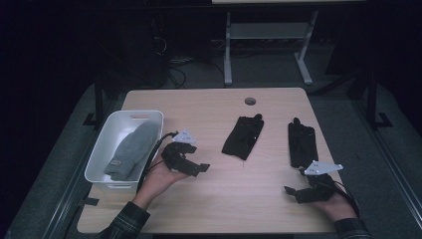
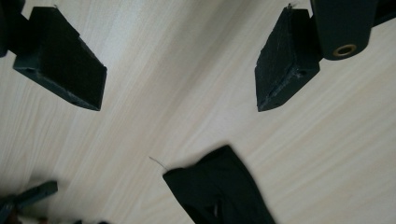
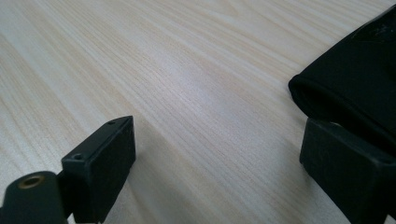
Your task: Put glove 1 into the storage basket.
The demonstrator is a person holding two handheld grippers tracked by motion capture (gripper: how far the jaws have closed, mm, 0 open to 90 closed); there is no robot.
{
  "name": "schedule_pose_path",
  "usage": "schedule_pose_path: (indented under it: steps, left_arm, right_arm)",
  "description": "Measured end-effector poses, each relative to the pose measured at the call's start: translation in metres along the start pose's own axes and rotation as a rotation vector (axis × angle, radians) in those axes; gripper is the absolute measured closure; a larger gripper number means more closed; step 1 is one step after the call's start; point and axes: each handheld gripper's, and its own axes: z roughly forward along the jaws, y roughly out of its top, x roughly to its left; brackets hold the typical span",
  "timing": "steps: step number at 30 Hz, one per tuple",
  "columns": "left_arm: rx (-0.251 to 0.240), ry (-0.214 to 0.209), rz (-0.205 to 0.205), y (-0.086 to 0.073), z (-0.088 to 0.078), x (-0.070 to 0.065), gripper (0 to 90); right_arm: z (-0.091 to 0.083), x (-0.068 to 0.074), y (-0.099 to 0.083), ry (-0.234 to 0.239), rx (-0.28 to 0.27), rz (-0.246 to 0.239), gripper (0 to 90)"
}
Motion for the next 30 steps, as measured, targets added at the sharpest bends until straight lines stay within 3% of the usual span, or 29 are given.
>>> schedule_pose_path:
  steps: [8, 14, 17, 19, 23, 24, 25, 28, 30]
  left_arm:
    - [0.04, 0.001, 0.018, -0.024, 0.019, -0.005, 13.1]
    - [0.087, 0.012, 0.059, -0.04, 0.029, -0.005, 13.0]
    - [0.094, 0.007, 0.052, -0.048, 0.035, -0.006, 13.0]
    - [0.124, 0.014, 0.075, -0.052, 0.038, -0.005, 13.0]
    - [0.11, 0.027, 0.083, -0.055, 0.038, -0.005, 12.5]
    - [0.108, 0.05, 0.113, -0.057, 0.039, -0.006, 12.5]
    - [0.103, 0.046, 0.116, -0.058, 0.039, -0.005, 12.3]
    - [0.053, 0.033, 0.129, -0.063, 0.039, -0.003, 12.1]
    - [0.01, 0.039, 0.121, -0.067, 0.039, -0.004, 12.0]
  right_arm:
    - [0.0, 0.0, 0.0, 0.0, 0.0, -0.001, 10.4]
    - [0.0, 0.0, 0.0, 0.003, 0.003, -0.005, 10.8]
    - [-0.002, 0.0, 0.003, 0.004, 0.018, -0.006, 14.9]
    - [-0.003, 0.0, 0.005, 0.007, 0.021, 0.001, 16.0]
    - [-0.008, 0.001, 0.009, 0.001, 0.0, 0.009, 19.0]
    - [-0.009, 0.0, 0.01, 0.003, -0.001, 0.003, 20.0]
    - [-0.009, 0.0, 0.011, 0.001, -0.008, 0.005, 20.9]
    - [-0.013, -0.002, 0.016, -0.008, -0.026, 0.006, 24.0]
    - [-0.015, -0.006, 0.021, 0.002, -0.04, 0.012, 32.7]
